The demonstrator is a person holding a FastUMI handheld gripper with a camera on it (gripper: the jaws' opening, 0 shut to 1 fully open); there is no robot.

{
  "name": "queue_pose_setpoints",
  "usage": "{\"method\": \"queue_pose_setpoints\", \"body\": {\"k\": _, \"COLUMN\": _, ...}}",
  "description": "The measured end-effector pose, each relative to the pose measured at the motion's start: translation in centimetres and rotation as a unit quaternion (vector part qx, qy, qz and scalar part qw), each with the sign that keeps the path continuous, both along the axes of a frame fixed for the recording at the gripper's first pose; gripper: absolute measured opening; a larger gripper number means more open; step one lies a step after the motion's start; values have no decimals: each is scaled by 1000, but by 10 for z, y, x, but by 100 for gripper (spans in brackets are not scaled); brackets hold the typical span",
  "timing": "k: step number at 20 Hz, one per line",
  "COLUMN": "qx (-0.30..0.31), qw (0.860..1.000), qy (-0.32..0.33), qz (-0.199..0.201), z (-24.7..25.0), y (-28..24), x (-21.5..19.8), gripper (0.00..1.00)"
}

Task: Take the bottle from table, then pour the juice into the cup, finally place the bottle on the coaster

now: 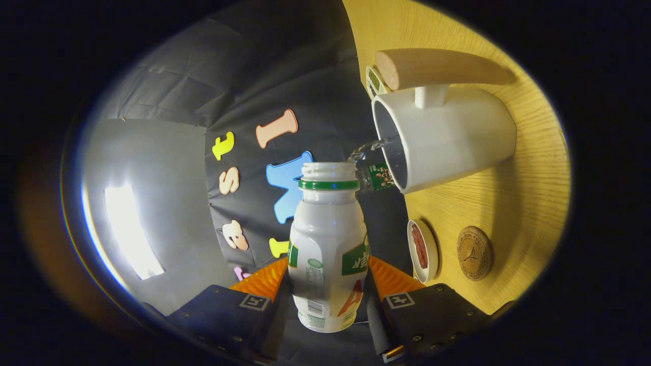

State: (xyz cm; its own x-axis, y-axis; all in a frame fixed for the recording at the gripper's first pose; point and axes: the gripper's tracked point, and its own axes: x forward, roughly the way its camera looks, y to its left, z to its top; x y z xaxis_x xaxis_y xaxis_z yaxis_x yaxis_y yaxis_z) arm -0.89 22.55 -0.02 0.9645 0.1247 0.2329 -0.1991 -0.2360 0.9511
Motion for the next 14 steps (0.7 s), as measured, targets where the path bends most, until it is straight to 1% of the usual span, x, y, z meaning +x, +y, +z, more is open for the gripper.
{"method": "queue_pose_setpoints", "body": {"k": 7, "qx": 10, "qw": 1000, "qy": -18, "qz": -8, "z": 3, "y": -4, "x": -1, "gripper": 67}}
{"method": "queue_pose_setpoints", "body": {"k": 14, "qx": 23, "qw": 999, "qy": -24, "qz": -5, "z": 4, "y": -2, "x": 3, "gripper": 68}}
